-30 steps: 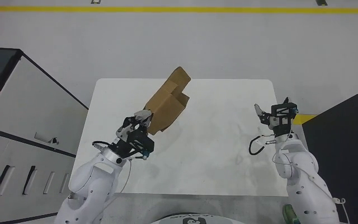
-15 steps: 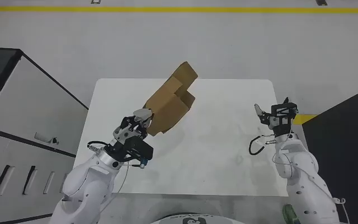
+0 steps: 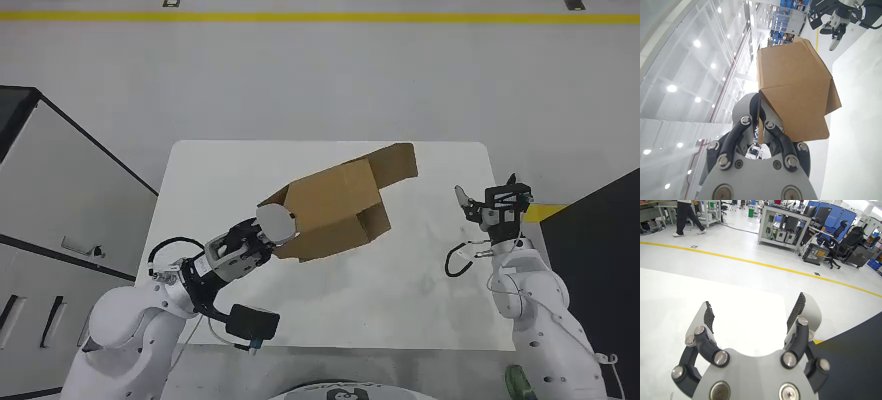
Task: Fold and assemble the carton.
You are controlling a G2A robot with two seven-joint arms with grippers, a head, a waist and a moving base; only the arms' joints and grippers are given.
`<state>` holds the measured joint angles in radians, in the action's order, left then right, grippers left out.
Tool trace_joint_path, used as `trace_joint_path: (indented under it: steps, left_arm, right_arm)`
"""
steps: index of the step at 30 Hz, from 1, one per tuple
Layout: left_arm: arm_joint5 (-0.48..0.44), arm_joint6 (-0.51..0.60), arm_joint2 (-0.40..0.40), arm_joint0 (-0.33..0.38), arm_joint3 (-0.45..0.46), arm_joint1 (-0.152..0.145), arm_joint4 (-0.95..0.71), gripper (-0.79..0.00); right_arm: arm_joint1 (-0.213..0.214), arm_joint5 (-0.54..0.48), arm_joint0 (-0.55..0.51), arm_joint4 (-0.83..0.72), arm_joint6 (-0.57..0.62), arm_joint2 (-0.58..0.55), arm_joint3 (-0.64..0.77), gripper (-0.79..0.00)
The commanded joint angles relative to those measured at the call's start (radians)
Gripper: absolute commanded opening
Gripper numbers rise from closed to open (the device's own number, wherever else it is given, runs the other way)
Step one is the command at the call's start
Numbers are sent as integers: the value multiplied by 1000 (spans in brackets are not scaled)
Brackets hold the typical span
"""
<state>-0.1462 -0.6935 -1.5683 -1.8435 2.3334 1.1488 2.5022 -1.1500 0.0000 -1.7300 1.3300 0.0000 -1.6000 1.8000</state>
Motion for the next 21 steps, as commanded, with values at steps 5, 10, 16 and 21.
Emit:
trace_joint_path:
  steps: [5, 10, 16, 21]
  left_arm:
    - [-1, 2, 1, 0, 0, 0, -1, -785]
    - [-1, 1, 6, 31, 10, -3, 32, -785]
    - [15, -47, 14, 189, -30, -15, 166, -785]
    - [47, -121, -2, 292, -76, -25, 217, -785]
  right_arm:
    - [0, 0, 0, 0, 0, 0, 0, 0]
    - [0, 0, 0, 0, 0, 0, 0, 0]
    - [0, 0, 0, 0, 0, 0, 0, 0]
    - [0, 0, 0, 0, 0, 0, 0, 0]
